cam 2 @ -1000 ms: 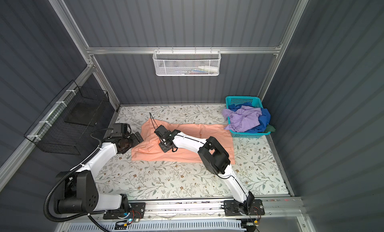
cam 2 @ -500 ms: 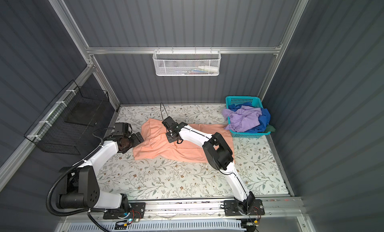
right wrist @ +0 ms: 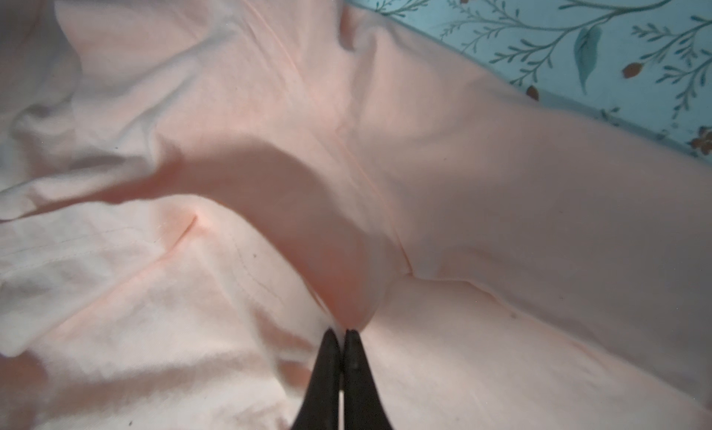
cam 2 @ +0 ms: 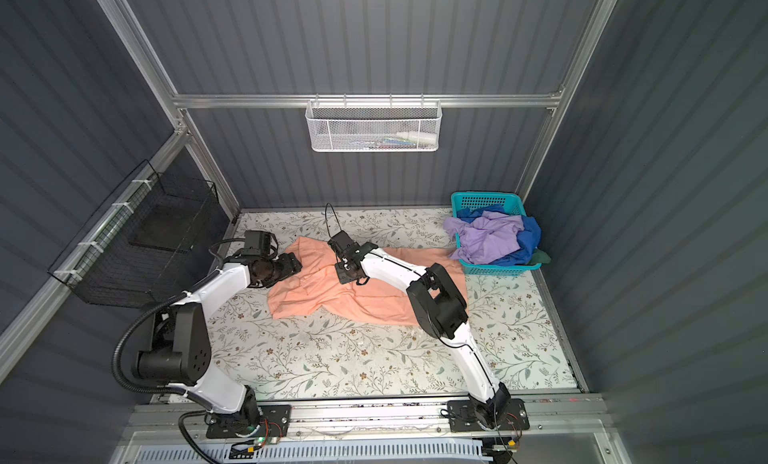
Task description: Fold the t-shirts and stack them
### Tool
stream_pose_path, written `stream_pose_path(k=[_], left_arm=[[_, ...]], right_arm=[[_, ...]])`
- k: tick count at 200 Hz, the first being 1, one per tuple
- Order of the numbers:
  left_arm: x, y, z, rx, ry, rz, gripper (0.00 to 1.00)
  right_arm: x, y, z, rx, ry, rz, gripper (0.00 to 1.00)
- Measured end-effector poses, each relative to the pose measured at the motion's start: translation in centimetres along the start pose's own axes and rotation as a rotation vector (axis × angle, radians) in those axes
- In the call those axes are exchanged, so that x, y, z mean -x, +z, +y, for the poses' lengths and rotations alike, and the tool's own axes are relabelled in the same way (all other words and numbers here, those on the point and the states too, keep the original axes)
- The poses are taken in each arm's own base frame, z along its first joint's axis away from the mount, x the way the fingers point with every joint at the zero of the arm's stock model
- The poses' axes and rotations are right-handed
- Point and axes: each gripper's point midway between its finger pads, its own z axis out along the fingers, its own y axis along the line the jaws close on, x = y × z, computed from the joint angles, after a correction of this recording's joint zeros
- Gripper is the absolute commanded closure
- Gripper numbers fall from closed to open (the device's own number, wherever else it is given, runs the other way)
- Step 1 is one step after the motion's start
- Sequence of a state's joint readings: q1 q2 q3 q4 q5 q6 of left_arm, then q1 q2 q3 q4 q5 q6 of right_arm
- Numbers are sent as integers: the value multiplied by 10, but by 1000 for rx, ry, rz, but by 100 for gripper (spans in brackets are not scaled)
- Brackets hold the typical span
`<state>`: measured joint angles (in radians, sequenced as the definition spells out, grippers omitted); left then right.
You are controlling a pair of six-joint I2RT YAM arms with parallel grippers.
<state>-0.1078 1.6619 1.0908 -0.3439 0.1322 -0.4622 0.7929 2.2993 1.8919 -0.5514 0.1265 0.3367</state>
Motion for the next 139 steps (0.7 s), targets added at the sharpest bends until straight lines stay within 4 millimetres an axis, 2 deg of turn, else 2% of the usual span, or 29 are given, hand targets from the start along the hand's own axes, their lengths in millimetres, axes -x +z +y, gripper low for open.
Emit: stream_pose_path(k=[22,49,107,139], left_arm=[[-13,19,-7,-18,10,65,30],[-21,28,-7,-27,-2,100,35],[-22,32,-12,-66,-36,96,39],[-28,22,-8,-59,-47,87,40]], right_arm=[[-1,1,0,-1,0,3,100],[-7,4,-2,-4,-1,15,100],[-23,11,-6,-8,0,52,100],[-35,2,-10,2,13,66,100]])
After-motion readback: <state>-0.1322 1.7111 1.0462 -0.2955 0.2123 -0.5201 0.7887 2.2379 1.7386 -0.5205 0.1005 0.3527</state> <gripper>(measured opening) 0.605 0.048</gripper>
